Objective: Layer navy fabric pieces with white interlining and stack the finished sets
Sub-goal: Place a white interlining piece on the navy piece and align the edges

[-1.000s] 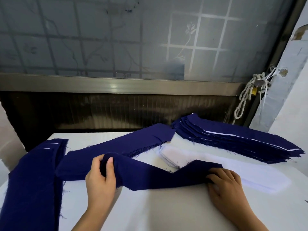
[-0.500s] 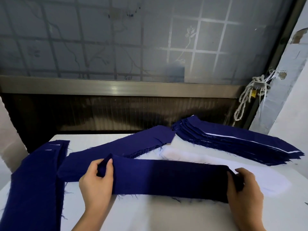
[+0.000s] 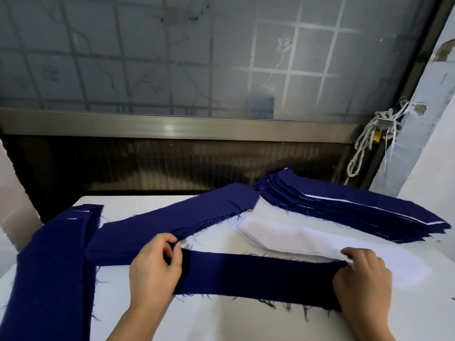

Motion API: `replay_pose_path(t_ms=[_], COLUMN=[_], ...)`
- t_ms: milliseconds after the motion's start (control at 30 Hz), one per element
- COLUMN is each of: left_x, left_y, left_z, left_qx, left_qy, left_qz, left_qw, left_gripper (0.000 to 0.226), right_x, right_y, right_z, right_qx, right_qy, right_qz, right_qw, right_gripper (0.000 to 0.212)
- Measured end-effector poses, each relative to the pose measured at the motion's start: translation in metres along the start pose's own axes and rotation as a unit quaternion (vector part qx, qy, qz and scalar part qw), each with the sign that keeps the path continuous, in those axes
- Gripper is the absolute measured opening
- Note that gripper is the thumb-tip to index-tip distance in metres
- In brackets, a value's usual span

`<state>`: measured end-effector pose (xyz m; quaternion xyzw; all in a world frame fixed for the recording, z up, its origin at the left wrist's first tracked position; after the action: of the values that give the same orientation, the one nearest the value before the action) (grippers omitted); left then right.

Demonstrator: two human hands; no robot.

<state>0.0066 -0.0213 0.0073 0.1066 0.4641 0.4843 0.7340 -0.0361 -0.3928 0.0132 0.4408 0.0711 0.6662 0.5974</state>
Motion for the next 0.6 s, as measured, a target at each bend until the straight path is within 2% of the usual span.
replay_pose_path(t_ms=[100, 167, 333, 500, 600], left_x=[-0.002, -0.002, -0.004, -0.002, -0.002], left_y=[-0.008, -0.011, -0.012, -0.017, -0.018], left_z=[-0.005, -0.006, -0.008, -0.007, -0.007], left_qx=[0.075, 0.107, 0.129, 0.147, 0.156], left_qy=[-0.070, -0.099, -0.147, -0.158, -0.156], left_qz=[0.031, 0.058, 0.064, 0.071, 0.074], left_qw=[0.994, 0.988, 0.979, 0.974, 0.973], left_gripper=[0.017, 0.017, 0.018, 0.015, 0.011], right_x=[0.008, 0.009, 0.003, 0.004, 0.006], right_y=[-0.003, -0.005, -0.006, -0.006, -0.007], right_z=[-0.006, -0.005, -0.001, -0.002, -0.002], right_qx=[0.093, 0.110, 0.099, 0.100, 0.105], right_qy=[0.029, 0.023, -0.051, -0.033, 0.006], right_qz=[0.000, -0.047, -0.095, -0.119, -0.148], right_qw=[0.995, 0.993, 0.989, 0.987, 0.983], right_gripper=[0.016, 0.008, 0.020, 0.024, 0.025])
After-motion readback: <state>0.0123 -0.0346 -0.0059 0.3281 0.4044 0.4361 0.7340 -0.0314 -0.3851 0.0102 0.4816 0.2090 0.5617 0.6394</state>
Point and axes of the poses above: each hand's wrist, its own z-axis towards the middle knuckle, its own y-axis out of the back of the hand, x = y × z, the point moved 2 cm from there along z, towards the middle knuckle, and after that the axes turned 5 degrees about z, right-handed, at the moved point
